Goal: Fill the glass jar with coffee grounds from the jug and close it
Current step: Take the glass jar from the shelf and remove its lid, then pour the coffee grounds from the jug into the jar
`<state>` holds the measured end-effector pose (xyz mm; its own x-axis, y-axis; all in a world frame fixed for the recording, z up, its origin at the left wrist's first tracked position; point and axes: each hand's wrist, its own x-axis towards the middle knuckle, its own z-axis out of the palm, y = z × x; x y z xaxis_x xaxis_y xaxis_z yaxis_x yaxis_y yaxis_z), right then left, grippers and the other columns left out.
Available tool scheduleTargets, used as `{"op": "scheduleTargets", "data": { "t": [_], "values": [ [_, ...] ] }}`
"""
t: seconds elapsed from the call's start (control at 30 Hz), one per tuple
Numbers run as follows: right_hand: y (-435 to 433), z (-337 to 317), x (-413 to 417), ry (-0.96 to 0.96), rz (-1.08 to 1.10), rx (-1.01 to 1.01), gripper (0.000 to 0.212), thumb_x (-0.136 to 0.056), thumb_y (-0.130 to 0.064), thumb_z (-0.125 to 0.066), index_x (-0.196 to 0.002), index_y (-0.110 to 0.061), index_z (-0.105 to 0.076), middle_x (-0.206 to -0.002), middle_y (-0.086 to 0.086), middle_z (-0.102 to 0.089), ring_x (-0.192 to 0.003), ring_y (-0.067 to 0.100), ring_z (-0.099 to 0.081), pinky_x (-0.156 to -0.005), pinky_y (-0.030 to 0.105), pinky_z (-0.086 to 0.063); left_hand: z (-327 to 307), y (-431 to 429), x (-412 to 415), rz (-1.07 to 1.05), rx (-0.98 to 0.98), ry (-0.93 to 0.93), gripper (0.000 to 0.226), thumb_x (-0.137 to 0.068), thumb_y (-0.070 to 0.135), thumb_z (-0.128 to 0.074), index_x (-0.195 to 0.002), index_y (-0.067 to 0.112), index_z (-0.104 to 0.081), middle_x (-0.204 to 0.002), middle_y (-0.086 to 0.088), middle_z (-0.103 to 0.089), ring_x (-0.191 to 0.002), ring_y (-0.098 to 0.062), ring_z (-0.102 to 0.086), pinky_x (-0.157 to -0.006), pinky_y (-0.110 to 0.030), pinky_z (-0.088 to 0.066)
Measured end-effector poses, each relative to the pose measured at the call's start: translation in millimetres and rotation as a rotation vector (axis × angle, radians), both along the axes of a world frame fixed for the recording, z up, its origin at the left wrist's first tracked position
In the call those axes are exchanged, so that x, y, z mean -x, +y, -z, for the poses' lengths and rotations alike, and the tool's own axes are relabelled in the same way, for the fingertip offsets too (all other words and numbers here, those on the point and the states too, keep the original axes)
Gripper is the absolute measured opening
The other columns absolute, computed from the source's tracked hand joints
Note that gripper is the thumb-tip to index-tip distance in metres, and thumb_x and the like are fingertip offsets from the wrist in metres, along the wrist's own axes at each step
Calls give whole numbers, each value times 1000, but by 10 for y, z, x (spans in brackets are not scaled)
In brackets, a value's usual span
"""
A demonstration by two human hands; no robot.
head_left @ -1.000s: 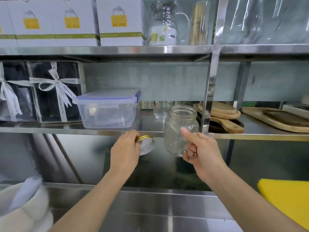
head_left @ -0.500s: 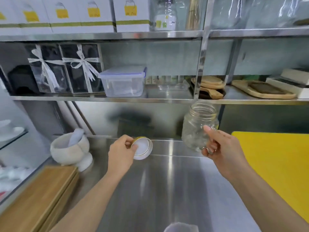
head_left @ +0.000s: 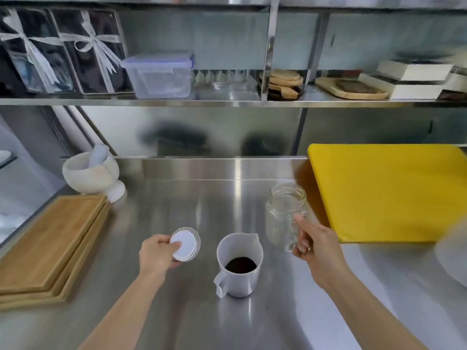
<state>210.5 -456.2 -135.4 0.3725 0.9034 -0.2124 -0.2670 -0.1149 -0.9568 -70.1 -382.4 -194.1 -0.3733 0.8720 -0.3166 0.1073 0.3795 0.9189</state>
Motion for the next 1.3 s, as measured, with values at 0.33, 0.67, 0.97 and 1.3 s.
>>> {"op": "scheduleTargets", "data": {
  "t": [0.33, 0.67, 0.97, 1.3],
  "values": [
    [-510, 614, -30, 61, 56, 118, 47, -87, -23, -60, -46, -12, -39, -44, 3, -30, -49, 18, -28, -54, 32, -33, 452, -433, -64, -66, 159, -164, 19, -80, -5, -66, -71, 4, -53, -97, -18, -54, -88, -34, -56, -54, -37, -53],
    [-741, 891, 77, 92, 54, 90, 52, -90, -16, -55, -40, -12, -38, -42, 2, -31, -53, 21, -26, -56, 32, -32, 608, -633, -50, -72, 229, -134, 20, -81, -3, -64, -71, 8, -52, -98, -18, -53, -90, -34, -54, -54, -36, -53],
    [-809, 1002, 74, 63, 48, 65, 36, -85, -14, -58, -54, -7, -42, -45, 3, -36, -51, 19, -33, -57, 31, -31, 576, -707, -129, -42, 256, 48, 13, -83, 4, -57, -95, 2, -54, -86, -12, -52, -87, -32, -53, -56, -37, -56],
    [-838, 987, -22, -25, -29, 119, 37, -85, -25, -60, -55, -5, -53, -62, 10, -47, -66, 20, -48, -66, 34, -42, 480, -666, -212, -18, 117, 152, 9, -84, 14, -58, -80, 7, -55, -74, -3, -51, -64, -23, -43, -61, -29, -36]
  ]
}}
